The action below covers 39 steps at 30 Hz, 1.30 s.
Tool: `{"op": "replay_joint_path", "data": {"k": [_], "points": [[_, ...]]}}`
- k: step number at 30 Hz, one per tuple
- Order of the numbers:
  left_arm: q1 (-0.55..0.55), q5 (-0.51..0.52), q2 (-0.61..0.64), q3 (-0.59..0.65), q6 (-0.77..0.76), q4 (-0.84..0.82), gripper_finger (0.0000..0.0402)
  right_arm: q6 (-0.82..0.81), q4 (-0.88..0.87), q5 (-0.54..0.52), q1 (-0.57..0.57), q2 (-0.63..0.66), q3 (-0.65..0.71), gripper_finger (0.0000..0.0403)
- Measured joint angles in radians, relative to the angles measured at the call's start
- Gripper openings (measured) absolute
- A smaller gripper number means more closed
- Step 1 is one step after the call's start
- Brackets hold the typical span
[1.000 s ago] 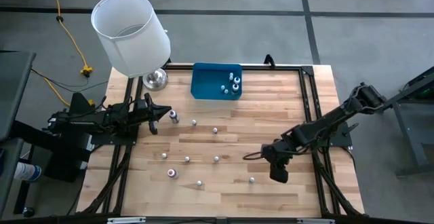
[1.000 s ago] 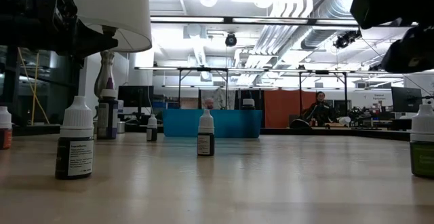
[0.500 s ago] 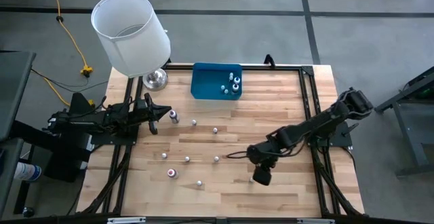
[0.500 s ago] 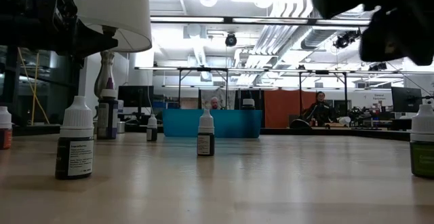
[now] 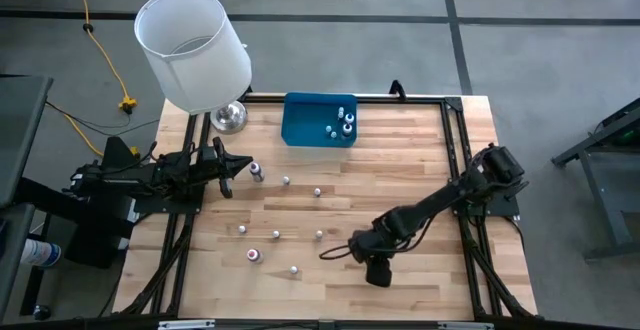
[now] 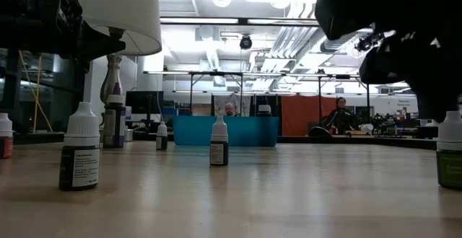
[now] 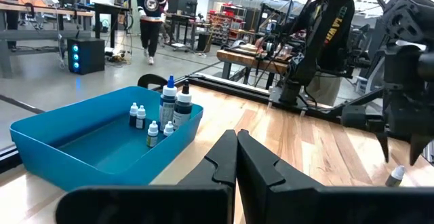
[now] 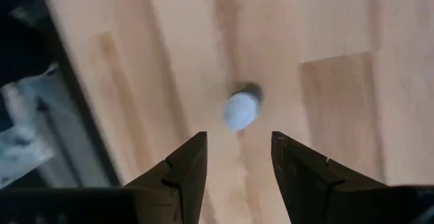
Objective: Pick & Place food coloring
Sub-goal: Put the small green food coloring bottle into the blue bin
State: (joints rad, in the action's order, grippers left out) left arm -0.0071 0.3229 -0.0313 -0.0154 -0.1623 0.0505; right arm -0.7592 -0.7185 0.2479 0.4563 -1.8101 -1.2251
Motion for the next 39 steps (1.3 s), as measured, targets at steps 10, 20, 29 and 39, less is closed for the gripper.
{"op": "replay_joint_path", "data": {"k": [10, 20, 29, 39], "points": [[0.0, 0.0, 0.0, 0.0, 0.0, 0.0, 0.0, 0.005, 0.016, -0.104, 0.054, -0.001, 0.0, 0.0154], [0.0, 0.0, 0.0, 0.0, 0.0, 0.0, 0.0, 0.038, 0.036, -0.24, 0.12, 0.0, 0.0, 0.0154], [0.0, 0.0, 0.0, 0.0, 0.0, 0.0, 0.0, 0.091, 0.046, -0.298, 0.135, 0.0, 0.013, 0.0154], [0.0, 0.0, 0.0, 0.0, 0.0, 0.0, 0.0, 0.153, 0.075, -0.291, 0.136, -0.002, 0.023, 0.0154]]}}
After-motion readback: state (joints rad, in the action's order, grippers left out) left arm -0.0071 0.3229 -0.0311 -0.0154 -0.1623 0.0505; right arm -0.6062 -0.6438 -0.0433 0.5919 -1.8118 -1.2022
